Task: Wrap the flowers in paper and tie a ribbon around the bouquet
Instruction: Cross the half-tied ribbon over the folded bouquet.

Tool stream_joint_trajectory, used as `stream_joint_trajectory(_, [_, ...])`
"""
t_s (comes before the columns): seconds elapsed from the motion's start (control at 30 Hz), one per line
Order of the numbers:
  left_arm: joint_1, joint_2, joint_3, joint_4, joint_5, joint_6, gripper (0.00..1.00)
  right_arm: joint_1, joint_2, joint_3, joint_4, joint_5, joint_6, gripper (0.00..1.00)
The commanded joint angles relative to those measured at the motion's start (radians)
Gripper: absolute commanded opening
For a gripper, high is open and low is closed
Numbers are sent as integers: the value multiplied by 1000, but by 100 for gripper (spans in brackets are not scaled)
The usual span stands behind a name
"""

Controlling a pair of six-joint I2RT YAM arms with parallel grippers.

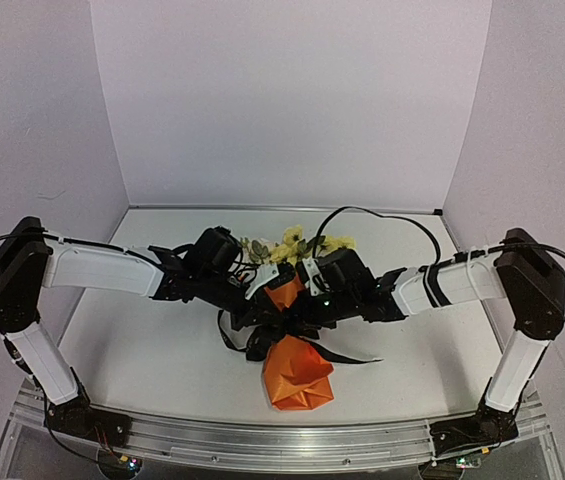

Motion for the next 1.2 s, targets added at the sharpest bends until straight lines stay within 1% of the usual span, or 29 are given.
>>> stream_joint_trajectory(0.0, [0,-50,-11,76,-12,-17,0,1,6,-51,156,1,-63,0])
stream_joint_trajectory(0.23, [2,-49,-13,82,-66,-30,0,18,-7,-120,273,15,-115,0])
stream_joint_trajectory(0.3, [2,-51,-14,105,-69,-30,0,29,-13,-130,287,23,-134,0])
stream_joint_trajectory(0.57, [2,-55,-19,109,-94,-32,0,50,-36,-149,310,49,-165,0])
stream_joint_trajectory(0.87, [2,-70,-33,103,-65,-22,0,48,15,-114,348,103,-190,0])
stream_joint_trajectory(1.0, [2,-72,-38,103,-56,-22,0,49,33,-89,356,98,-187,0])
stream_joint_trajectory(1.17, [2,-77,-41,109,-48,-24,0,48,48,-103,416,120,-187,0])
